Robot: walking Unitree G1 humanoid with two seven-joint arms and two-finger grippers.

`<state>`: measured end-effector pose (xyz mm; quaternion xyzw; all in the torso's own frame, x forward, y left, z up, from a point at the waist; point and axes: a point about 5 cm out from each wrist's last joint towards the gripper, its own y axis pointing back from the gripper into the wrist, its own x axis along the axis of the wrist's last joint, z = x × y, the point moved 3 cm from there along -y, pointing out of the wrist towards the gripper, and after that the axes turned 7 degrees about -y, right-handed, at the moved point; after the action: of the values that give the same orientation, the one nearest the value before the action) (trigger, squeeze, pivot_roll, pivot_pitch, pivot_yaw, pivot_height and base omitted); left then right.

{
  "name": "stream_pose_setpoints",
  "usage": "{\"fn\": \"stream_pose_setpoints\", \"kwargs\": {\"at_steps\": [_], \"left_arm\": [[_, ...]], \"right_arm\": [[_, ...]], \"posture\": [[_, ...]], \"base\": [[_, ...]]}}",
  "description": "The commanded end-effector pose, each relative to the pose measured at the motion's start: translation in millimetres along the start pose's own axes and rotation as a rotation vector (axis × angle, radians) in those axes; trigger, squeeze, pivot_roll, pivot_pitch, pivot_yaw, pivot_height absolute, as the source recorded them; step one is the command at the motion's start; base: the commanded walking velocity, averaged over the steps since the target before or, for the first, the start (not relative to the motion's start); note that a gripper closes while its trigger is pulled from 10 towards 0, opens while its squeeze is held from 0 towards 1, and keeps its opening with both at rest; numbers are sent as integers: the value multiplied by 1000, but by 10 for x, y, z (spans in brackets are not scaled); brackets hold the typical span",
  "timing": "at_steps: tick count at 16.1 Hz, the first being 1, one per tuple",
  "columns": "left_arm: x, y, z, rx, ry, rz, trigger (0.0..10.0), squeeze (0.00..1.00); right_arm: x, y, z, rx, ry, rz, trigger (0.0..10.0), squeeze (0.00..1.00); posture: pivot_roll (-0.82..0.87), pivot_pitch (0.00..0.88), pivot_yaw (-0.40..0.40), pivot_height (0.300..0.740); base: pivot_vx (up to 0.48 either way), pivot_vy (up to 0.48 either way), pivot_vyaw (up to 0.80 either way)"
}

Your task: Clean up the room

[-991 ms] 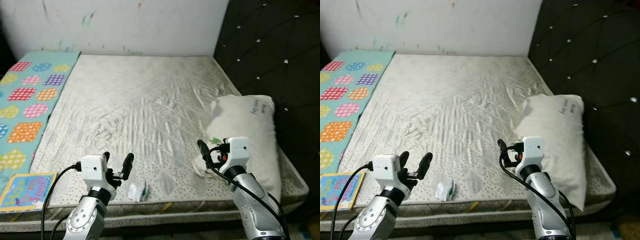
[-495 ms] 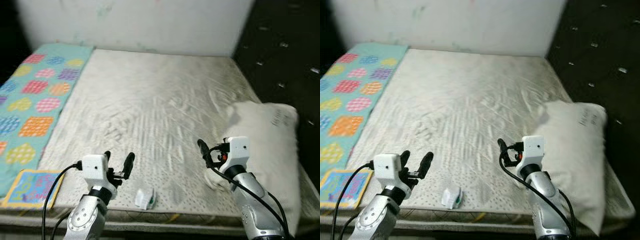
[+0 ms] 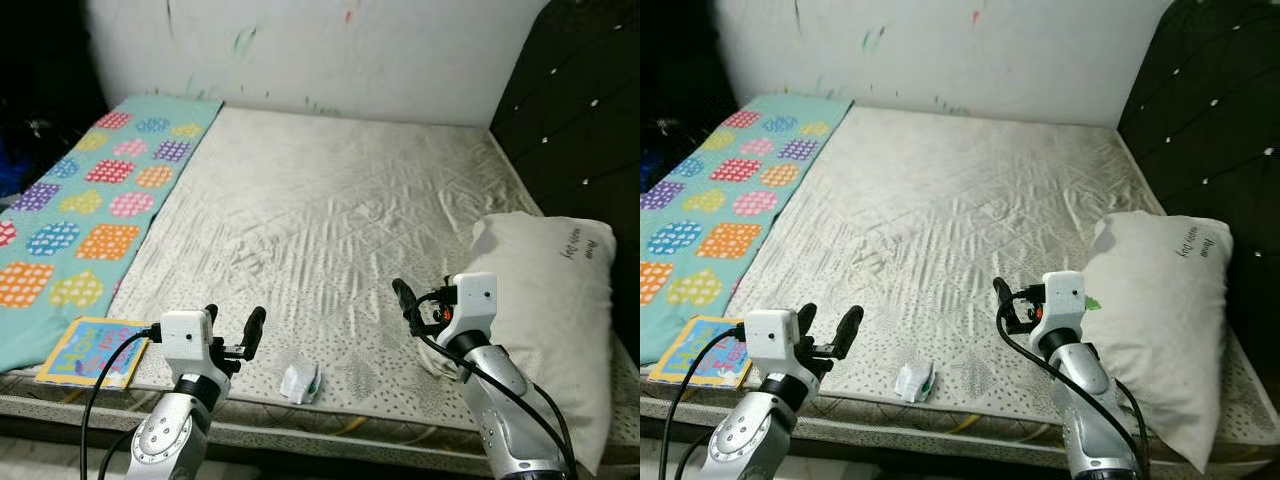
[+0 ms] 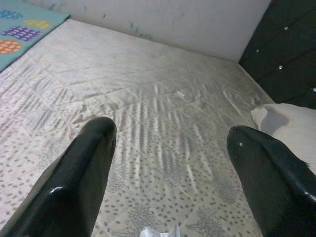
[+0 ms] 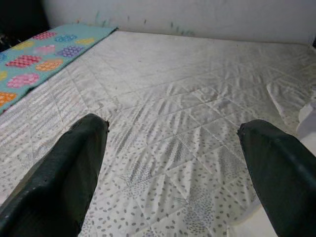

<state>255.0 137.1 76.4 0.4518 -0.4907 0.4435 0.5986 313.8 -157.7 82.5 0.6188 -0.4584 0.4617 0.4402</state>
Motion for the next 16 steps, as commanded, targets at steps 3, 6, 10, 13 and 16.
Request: {"fn": "stream_pose_setpoints", "kwargs": {"at_steps": [3,6,10,13,16], "left_arm": [[18,-19,19,-15,-6,3,10000,0],[18,-24,20,-17,-6,4,10000,0],[17,-29,24,-20,-5,3,10000,0],[17,-32,22,-21,-6,4,10000,0],[26,-27,-18,11,2,12,10000,0]], "right_arm": [[10,-1,49,-14,5,-3,10000,0],[5,-1,46,-15,7,-4,10000,0],[2,-2,53,-16,10,-5,10000,0],[1,-5,54,-17,11,-5,10000,0],[-3,-4,53,-18,11,-5,10000,0]], "posture": [[-113,16,-40,740],[-115,15,-38,740],[-114,13,-39,740],[-114,12,-39,740],[-114,11,-38,740]], "base": [[303,0,-375],[296,0,0],[269,0,0],[305,0,0],[0,0,0]]}}
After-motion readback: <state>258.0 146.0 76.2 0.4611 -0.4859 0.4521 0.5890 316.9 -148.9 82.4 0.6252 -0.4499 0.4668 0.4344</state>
